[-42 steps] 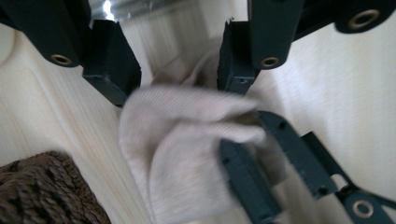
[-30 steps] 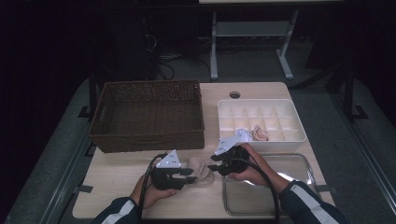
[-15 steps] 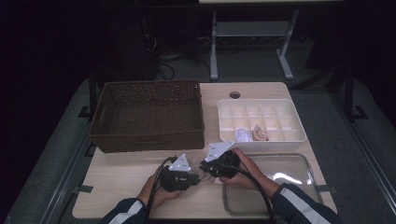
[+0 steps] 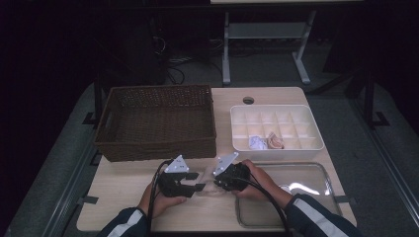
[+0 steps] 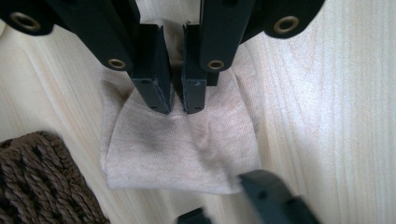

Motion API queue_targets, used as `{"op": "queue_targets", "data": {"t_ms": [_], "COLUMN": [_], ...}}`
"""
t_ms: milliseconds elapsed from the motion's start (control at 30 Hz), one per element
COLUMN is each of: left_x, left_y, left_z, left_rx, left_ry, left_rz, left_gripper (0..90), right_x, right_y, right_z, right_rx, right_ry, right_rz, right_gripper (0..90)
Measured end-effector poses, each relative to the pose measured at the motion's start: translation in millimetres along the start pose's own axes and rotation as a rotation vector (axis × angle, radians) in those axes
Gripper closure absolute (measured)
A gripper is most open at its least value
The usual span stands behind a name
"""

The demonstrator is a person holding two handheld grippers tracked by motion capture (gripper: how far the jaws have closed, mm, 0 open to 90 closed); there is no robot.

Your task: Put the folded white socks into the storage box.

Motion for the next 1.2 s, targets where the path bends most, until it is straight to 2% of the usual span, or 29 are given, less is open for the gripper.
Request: {"op": "queue_targets", "data": {"t_ms": [100,167,233,300,367,433,633,733,800,833,867,933,967,1067,1200], "left_x": [-9.8,-15.7,-18.5,-18.1,-17.6,-17.6,-16.1,-13.0,-10.6,-8.8,-8.0,-7.2,-7.3,-6.8,-4.9], "left_y": [-4.1,-7.0,-9.6,-10.3,-10.4,-10.8,-9.8,-6.4,-3.4,-1.7,0.2,1.1,1.0,2.1,5.3], "left_z": [5.3,4.6,2.8,-0.9,-2.3,-3.1,-4.0,-3.9,-3.6,-2.3,-3.0,-3.1,-3.3,-3.5,-3.6], "left_rx": [0.02,0.021,0.011,0.009,0.005,0.015,0.023,0.04,0.048,0.044,0.066,0.06,0.053,0.069,0.062], "left_ry": [-0.004,-0.025,-0.044,-0.067,-0.073,-0.083,-0.093,-0.098,-0.095,-0.091,-0.097,-0.091,-0.091,-0.092,-0.089], "left_rz": [0.036,0.056,0.068,0.067,0.069,0.067,0.044,0.013,-0.008,-0.019,-0.034,-0.036,-0.035,-0.048,-0.07], "left_gripper": [45.4,47.0,54.0,65.0,70.2,73.5,81.2,81.8,81.7,81.6,81.5,81.1,81.3,81.3,81.2], "right_x": [-0.6,-0.4,0.4,1.9,4.1,6.0,-3.1,-4.5,-6.1,-6.7,-7.2,-8.5,-9.3,-10.7,-12.4], "right_y": [0.9,1.2,1.9,3.5,6.7,8.8,8.3,9.1,10.8,11.3,12.6,14.1,15.1,16.6,18.6], "right_z": [0.0,0.4,0.7,0.1,1.1,0.8,1.0,0.3,1.5,0.8,1.7,0.9,1.9,0.4,-0.1], "right_rx": [0.005,0.005,0.019,0.024,0.001,0.001,-0.017,0.0,-0.014,-0.006,-0.01,0.007,-0.002,0.006,-0.003], "right_ry": [-0.001,0.001,-0.001,-0.012,-0.014,-0.024,-0.032,-0.041,-0.041,-0.05,-0.054,-0.065,-0.061,-0.065,-0.058], "right_rz": [-0.008,-0.01,-0.018,-0.031,-0.054,-0.065,-0.028,-0.019,-0.028,-0.027,-0.031,-0.032,-0.037,-0.043,-0.054], "right_gripper": [79.9,79.5,77.3,75.6,75.5,76.9,80.5,80.0,79.7,79.3,79.2,79.0,79.0,78.8,78.1]}}
Point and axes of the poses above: each handheld gripper's, and its own axes: x roughly backward along the jaws, y roughly out of its top, z roughly to its left, the point moved 10 cm from there along -x, roughly forward along the jaws, and after that the axes turned 5 degrees about z, right-handed, at the moved point
